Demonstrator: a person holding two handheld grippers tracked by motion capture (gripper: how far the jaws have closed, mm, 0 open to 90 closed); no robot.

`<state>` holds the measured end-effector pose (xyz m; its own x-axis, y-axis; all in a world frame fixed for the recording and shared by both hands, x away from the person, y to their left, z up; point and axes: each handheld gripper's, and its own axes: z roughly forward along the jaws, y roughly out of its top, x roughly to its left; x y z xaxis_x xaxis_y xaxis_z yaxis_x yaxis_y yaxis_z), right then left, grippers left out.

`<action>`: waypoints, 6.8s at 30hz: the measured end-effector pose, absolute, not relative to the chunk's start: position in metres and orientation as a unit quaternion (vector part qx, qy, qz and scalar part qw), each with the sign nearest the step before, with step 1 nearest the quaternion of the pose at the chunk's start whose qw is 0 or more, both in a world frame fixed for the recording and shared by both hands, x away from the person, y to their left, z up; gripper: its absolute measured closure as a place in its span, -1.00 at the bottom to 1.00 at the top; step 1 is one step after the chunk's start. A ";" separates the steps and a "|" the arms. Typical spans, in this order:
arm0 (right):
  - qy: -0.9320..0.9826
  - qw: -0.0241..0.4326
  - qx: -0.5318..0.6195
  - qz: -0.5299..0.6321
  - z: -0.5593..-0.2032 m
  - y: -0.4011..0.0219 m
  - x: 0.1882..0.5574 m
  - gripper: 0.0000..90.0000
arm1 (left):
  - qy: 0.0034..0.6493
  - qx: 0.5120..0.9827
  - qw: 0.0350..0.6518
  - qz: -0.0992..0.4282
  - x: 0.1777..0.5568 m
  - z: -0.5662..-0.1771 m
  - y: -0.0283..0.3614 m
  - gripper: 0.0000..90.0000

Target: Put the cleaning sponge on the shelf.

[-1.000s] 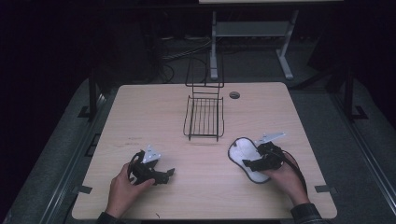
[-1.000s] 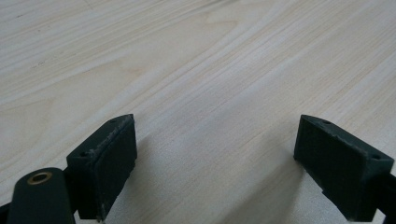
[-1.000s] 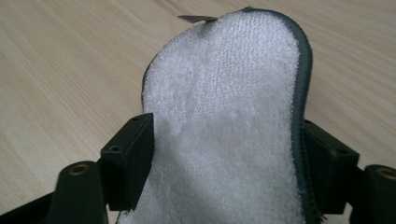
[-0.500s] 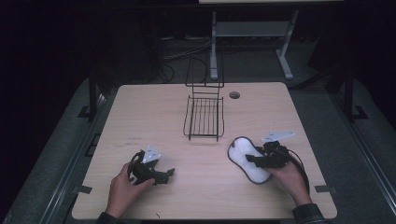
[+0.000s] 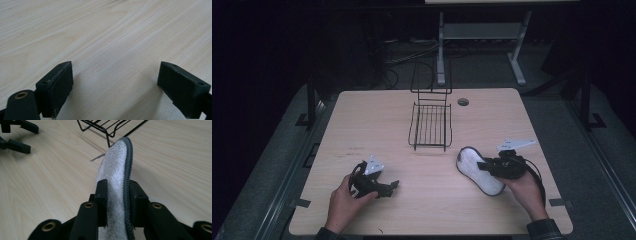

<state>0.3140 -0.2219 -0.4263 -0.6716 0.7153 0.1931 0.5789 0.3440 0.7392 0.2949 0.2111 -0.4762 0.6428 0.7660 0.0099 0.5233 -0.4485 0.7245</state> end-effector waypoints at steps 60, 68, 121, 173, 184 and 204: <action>0.783 0.132 0.375 0.478 -0.363 -0.182 0.377 0.74 | 0.387 0.834 0.354 0.170 0.295 -0.476 0.211 -0.72; 0.780 0.130 0.375 0.483 -0.359 -0.166 0.396 0.74 | 0.386 0.835 0.353 0.170 0.295 -0.476 0.211 -0.73; 0.787 0.102 0.411 0.449 -0.406 -0.091 0.482 0.60 | 0.388 0.834 0.355 0.169 0.295 -0.476 0.211 -0.73; 0.825 0.117 0.383 0.398 -0.422 -0.131 0.447 1.00 | 0.386 0.835 0.354 0.170 0.295 -0.476 0.211 -0.73; 0.848 0.102 0.345 0.389 -0.427 -0.107 0.440 1.00 | 0.386 0.835 0.354 0.170 0.295 -0.476 0.211 -0.73; 0.834 0.108 0.349 0.414 -0.411 -0.116 0.424 0.71 | 0.385 0.835 0.354 0.170 0.296 -0.476 0.211 -0.73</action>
